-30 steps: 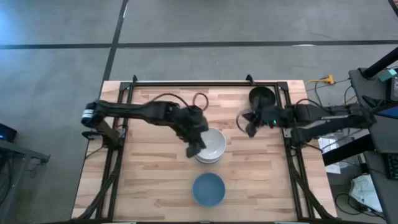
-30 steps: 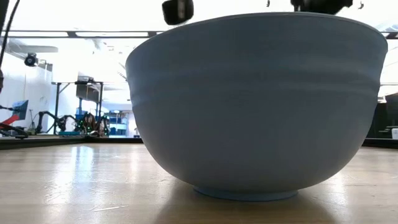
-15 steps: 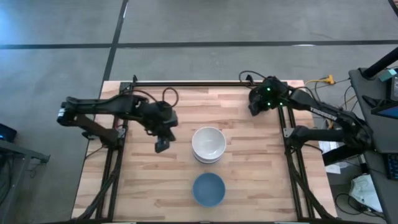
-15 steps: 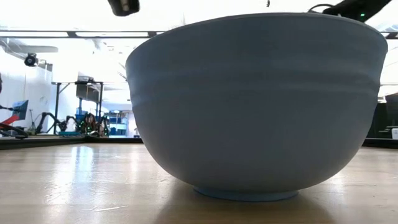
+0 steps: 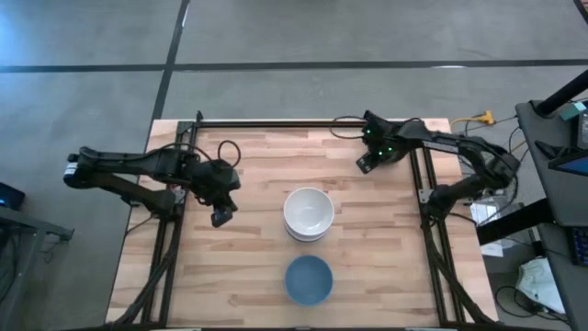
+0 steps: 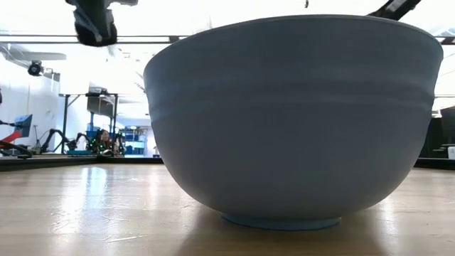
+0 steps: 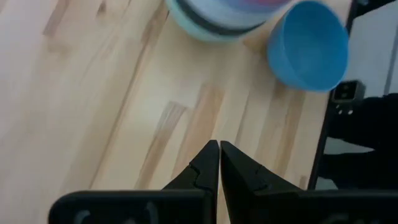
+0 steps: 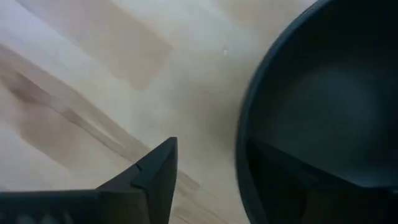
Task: Nest bowls inside each other
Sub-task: Stack the black bowl on top of the stacked white bowl
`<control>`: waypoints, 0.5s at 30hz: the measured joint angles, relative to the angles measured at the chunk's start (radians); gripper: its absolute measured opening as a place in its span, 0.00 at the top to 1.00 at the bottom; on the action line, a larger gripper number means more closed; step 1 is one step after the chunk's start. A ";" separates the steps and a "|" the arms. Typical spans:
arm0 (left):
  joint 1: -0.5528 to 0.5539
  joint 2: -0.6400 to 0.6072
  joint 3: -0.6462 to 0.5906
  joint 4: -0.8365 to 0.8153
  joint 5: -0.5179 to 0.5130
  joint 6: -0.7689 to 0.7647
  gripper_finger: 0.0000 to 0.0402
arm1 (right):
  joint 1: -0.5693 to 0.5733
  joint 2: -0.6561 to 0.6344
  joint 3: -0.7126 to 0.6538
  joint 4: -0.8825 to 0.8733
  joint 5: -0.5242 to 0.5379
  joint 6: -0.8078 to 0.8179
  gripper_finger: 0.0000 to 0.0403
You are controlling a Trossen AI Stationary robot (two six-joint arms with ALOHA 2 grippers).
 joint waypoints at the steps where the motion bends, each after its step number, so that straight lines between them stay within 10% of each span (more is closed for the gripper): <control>1: 0.000 -0.010 -0.015 0.000 0.000 -0.006 1.00 | 0.000 0.025 0.000 0.001 -0.005 -0.003 0.55; 15: -0.001 -0.101 -0.147 0.118 -0.004 -0.079 1.00 | 0.016 -0.047 0.007 -0.032 -0.108 -0.007 0.97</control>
